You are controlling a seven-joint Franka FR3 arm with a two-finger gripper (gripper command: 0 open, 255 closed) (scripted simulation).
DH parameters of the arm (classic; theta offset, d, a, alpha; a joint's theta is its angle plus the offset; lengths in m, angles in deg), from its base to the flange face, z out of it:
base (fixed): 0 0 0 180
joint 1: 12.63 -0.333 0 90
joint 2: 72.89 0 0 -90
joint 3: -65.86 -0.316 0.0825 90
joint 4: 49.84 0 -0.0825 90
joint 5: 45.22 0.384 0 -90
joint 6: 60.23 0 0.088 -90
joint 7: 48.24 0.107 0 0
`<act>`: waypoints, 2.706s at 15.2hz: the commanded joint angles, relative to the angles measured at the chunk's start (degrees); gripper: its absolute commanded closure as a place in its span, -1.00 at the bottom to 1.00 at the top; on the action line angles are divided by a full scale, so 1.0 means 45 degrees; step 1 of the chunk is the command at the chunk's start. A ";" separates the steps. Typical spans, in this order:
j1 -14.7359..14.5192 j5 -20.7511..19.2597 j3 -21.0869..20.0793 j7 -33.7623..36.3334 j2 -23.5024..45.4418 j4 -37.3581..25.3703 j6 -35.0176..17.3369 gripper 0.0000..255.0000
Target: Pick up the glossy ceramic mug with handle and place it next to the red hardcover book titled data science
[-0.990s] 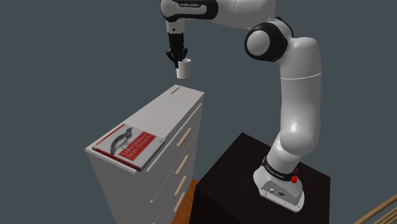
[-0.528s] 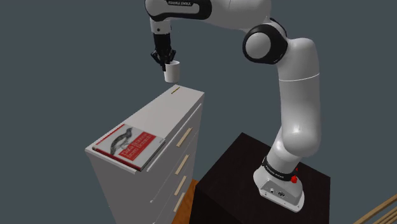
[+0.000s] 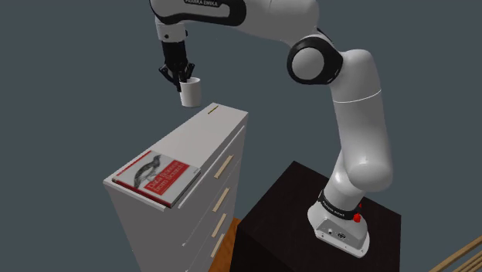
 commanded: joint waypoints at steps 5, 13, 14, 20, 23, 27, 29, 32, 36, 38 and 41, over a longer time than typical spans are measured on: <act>-0.1196 -0.0068 -0.0328 0.1435 0.1648 -0.2655 0.1040 1.00; -0.1388 -0.0059 -0.0386 0.1738 0.1318 -0.0873 -0.0405 1.00; -0.1382 -0.0057 -0.0387 0.1743 0.1246 -0.0581 -0.0625 1.00; -0.1354 -0.0052 -0.0390 0.1769 0.0986 0.0880 -0.1825 1.00; -0.1344 -0.0053 -0.0389 0.1781 0.0937 0.1473 -0.2370 1.00; -0.1334 -0.0056 -0.0388 0.1796 0.0936 0.2160 -0.3055 1.00; -0.1330 -0.0059 -0.0387 0.1803 0.0959 0.2464 -0.3382 1.00; -0.1325 -0.0063 -0.0385 0.1815 0.1021 0.2879 -0.3858 1.00; -0.1320 -0.0072 -0.0381 0.1830 0.1148 0.3361 -0.4466 1.00; -0.1319 -0.0074 -0.0380 0.1833 0.1181 0.3459 -0.4599 1.00; -0.1319 -0.0074 -0.0380 0.1833 0.1182 0.3458 -0.4598 1.00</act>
